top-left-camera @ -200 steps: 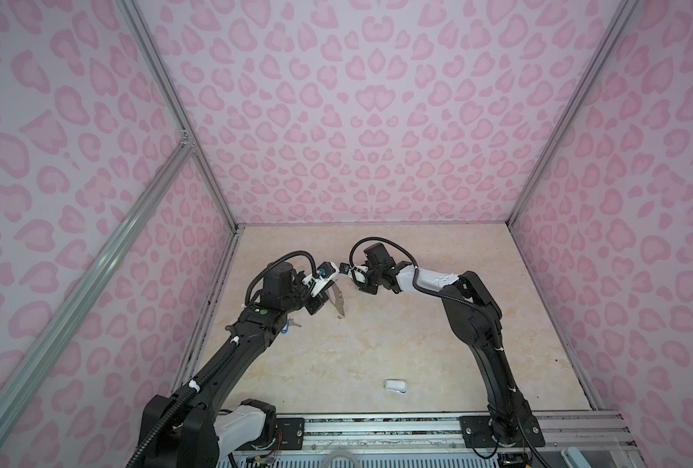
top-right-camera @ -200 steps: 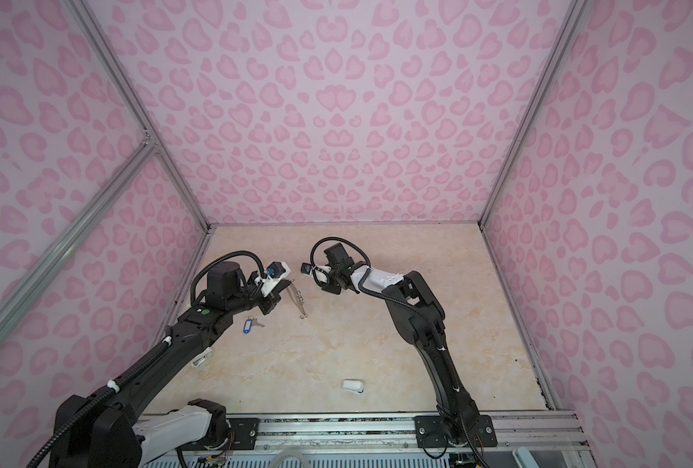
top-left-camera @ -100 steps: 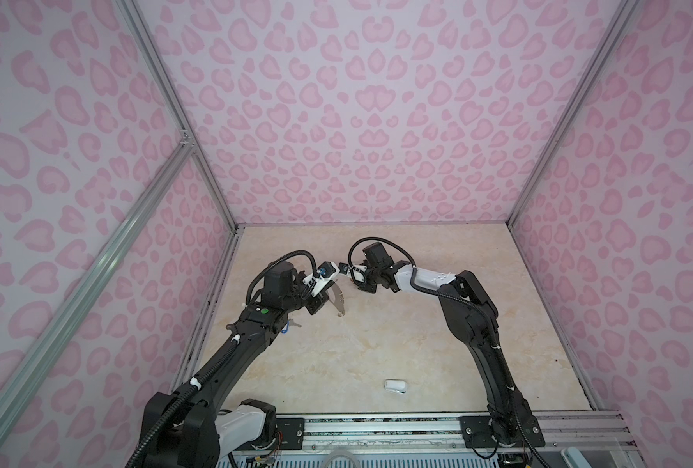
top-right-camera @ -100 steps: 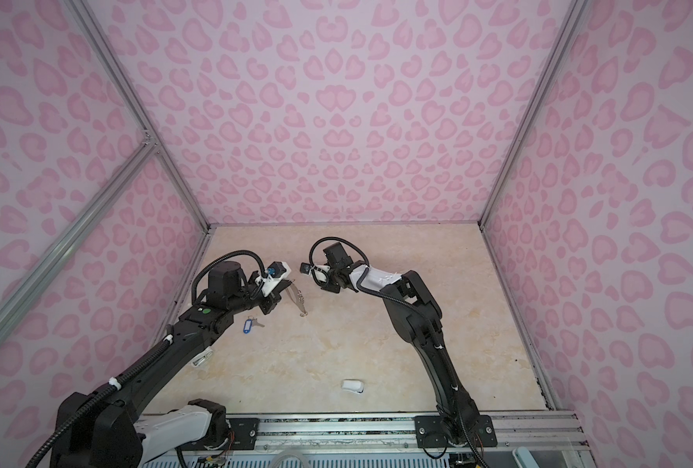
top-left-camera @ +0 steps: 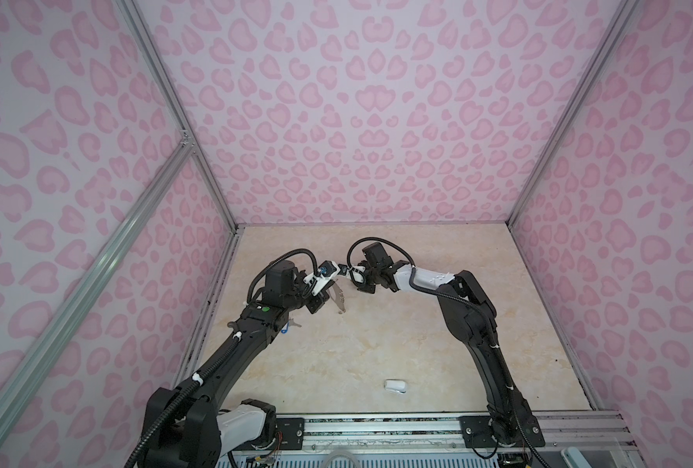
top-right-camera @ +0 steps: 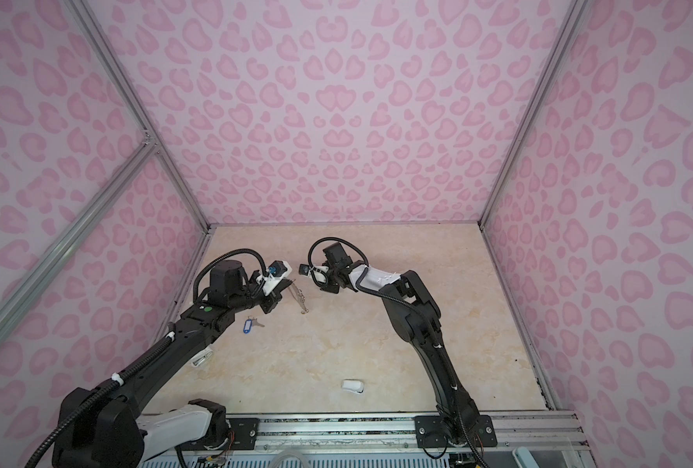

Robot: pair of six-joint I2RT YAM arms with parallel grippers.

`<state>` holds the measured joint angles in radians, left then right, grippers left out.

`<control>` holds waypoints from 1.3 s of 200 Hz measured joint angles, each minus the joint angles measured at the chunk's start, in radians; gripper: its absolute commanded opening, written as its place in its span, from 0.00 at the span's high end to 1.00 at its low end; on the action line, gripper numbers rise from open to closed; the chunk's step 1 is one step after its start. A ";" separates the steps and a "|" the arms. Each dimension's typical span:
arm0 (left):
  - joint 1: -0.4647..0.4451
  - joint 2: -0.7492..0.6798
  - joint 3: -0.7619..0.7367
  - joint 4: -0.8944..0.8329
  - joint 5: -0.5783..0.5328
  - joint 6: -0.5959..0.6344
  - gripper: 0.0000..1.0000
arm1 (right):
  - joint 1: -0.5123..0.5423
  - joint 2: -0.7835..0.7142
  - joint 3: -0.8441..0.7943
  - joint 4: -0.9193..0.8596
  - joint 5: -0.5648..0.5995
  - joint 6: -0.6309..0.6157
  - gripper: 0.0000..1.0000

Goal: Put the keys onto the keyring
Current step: 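Grasp the red tag's ring with the right gripper while the left holds the plate, then lift the red-tagged key with the right gripper toward the plate's split ring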

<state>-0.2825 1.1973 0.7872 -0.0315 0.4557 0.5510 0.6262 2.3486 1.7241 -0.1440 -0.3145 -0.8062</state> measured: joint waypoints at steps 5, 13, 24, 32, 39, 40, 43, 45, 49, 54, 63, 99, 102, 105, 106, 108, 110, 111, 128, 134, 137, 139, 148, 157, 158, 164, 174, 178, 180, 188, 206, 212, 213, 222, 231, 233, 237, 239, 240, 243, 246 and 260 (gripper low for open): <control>0.000 0.001 0.000 0.000 0.000 0.000 0.97 | 0.000 0.000 0.000 -0.002 0.000 0.000 0.92; 0.000 0.002 0.000 0.000 0.000 0.000 0.97 | 0.000 0.000 0.000 -0.002 0.000 -0.001 0.93; 0.000 0.003 0.000 0.000 0.000 0.000 0.97 | -0.002 0.000 0.000 -0.004 0.000 -0.001 0.96; 0.000 0.003 0.000 0.000 0.000 0.000 0.97 | -0.002 -0.001 0.000 -0.005 0.001 -0.002 0.97; 0.000 0.003 0.000 0.000 0.000 0.000 0.97 | -0.002 -0.003 0.000 -0.009 0.004 -0.002 0.97; 0.000 0.003 0.001 0.000 0.000 0.000 0.97 | -0.002 -0.004 0.000 -0.010 0.004 -0.002 0.97; 0.000 0.003 0.001 0.000 0.000 0.000 0.97 | -0.002 -0.005 0.000 -0.012 0.006 -0.002 0.97; 0.000 0.003 0.001 0.000 0.000 0.000 0.97 | -0.002 -0.007 0.000 -0.013 0.008 -0.002 0.98; 0.000 0.004 0.001 0.000 0.000 0.000 0.97 | -0.003 -0.010 -0.001 -0.015 0.009 -0.002 0.99; 0.000 0.004 0.001 0.000 0.000 0.000 0.97 | -0.003 -0.015 -0.003 -0.017 0.010 -0.003 0.99; 0.000 0.005 0.001 0.000 0.000 0.001 0.97 | -0.004 -0.029 -0.014 -0.017 0.015 -0.008 1.00; 0.000 0.005 0.002 -0.004 0.017 0.026 0.97 | -0.025 -0.154 -0.173 0.042 0.003 0.003 1.00; 0.000 0.005 0.002 -0.005 0.020 0.027 0.97 | -0.029 -0.173 -0.200 0.064 0.001 0.003 1.00; 0.000 0.005 0.002 -0.005 0.023 0.029 0.97 | -0.033 -0.187 -0.220 0.076 -0.005 0.006 1.00; 0.000 0.005 0.003 -0.005 0.025 0.030 0.97 | -0.034 -0.190 -0.225 0.078 -0.006 0.006 1.00; 0.000 0.005 0.003 -0.005 0.028 0.032 0.97 | -0.036 -0.202 -0.243 0.090 -0.006 0.006 1.00; 0.000 0.005 0.004 -0.006 0.031 0.035 0.97 | -0.039 -0.214 -0.261 0.103 -0.011 0.006 1.00; 0.001 0.005 0.004 -0.007 0.032 0.036 0.97 | -0.040 -0.217 -0.266 0.106 -0.013 0.007 1.00; 0.001 0.010 0.014 -0.018 0.066 0.054 0.97 | -0.063 -0.310 -0.402 0.188 -0.056 0.014 1.00; 0.001 0.013 0.016 -0.018 0.081 0.061 0.97 | -0.071 -0.338 -0.439 0.209 -0.075 0.019 1.00; 0.001 0.014 0.016 -0.019 0.088 0.065 0.97 | -0.074 -0.355 -0.460 0.222 -0.085 0.021 1.00; 0.001 0.015 0.016 -0.019 0.093 0.068 0.97 | -0.076 -0.365 -0.470 0.228 -0.090 0.023 1.00; 0.002 0.018 0.016 -0.020 0.117 0.077 0.97 | -0.081 -0.409 -0.511 0.251 -0.115 0.028 1.00; 0.002 0.024 0.019 -0.023 0.139 0.082 0.97 | -0.082 -0.447 -0.541 0.272 -0.140 0.028 1.00; 0.002 0.025 0.020 -0.023 0.141 0.082 0.97 | -0.082 -0.453 -0.546 0.275 -0.145 0.028 1.00; 0.001 0.032 0.025 -0.025 0.154 0.087 0.97 | -0.082 -0.479 -0.564 0.280 -0.164 0.028 1.00; -0.002 0.040 0.031 -0.024 0.168 0.095 0.97 | -0.082 -0.525 -0.594 0.281 -0.198 0.028 1.00; -0.005 0.042 0.032 -0.023 0.172 0.098 0.97 | -0.082 -0.539 -0.603 0.280 -0.210 0.028 1.00; -0.006 0.042 0.032 -0.022 0.173 0.098 0.97 | -0.082 -0.547 -0.608 0.280 -0.217 0.028 1.00; -0.015 0.042 0.031 -0.018 0.172 0.106 0.97 | -0.082 -0.578 -0.623 0.277 -0.245 0.035 1.00; -0.052 0.045 0.028 0.005 0.145 0.134 0.97 | -0.082 -0.634 -0.641 0.269 -0.298 0.079 1.00; -0.066 0.048 0.028 0.010 0.126 0.143 0.97 | -0.082 -0.650 -0.644 0.265 -0.317 0.097 1.00; -0.067 0.048 0.028 0.011 0.124 0.144 0.97 | -0.082 -0.652 -0.644 0.265 -0.319 0.099 1.00; -0.083 0.052 0.026 0.021 0.098 0.157 0.97 | -0.078 -0.674 -0.650 0.262 -0.342 0.126 1.00; -0.090 0.053 0.019 0.051 0.079 0.157 0.97 | -0.074 -0.693 -0.656 0.249 -0.357 0.150 1.00; -0.091 0.053 0.018 0.056 0.074 0.157 0.97 | -0.072 -0.697 -0.657 0.246 -0.361 0.156 1.00; -0.092 0.053 0.013 0.074 0.060 0.157 0.97 | -0.068 -0.705 -0.659 0.239 -0.367 0.167 1.00; -0.093 0.053 0.011 0.083 0.053 0.157 0.97 | -0.066 -0.708 -0.661 0.236 -0.371 0.171 1.00; -0.093 0.053 0.009 0.088 0.050 0.157 0.97 | -0.066 -0.710 -0.661 0.235 -0.372 0.172 1.00; -0.096 0.053 0.007 0.097 0.043 0.157 0.97 | -0.063 -0.715 -0.664 0.233 -0.376 0.179 1.00; -0.098 0.054 0.005 0.104 0.036 0.157 0.97 | -0.061 -0.720 -0.666 0.229 -0.381 0.187 1.00; -0.111 0.059 -0.003 0.148 0.004 0.156 0.97 | -0.052 -0.742 -0.685 0.226 -0.402 0.227 1.00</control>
<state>-0.3935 1.2560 0.7837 0.1169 0.4599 0.7074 0.5739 1.6062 1.0389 0.0818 -0.7170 -0.5789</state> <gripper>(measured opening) 0.049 0.049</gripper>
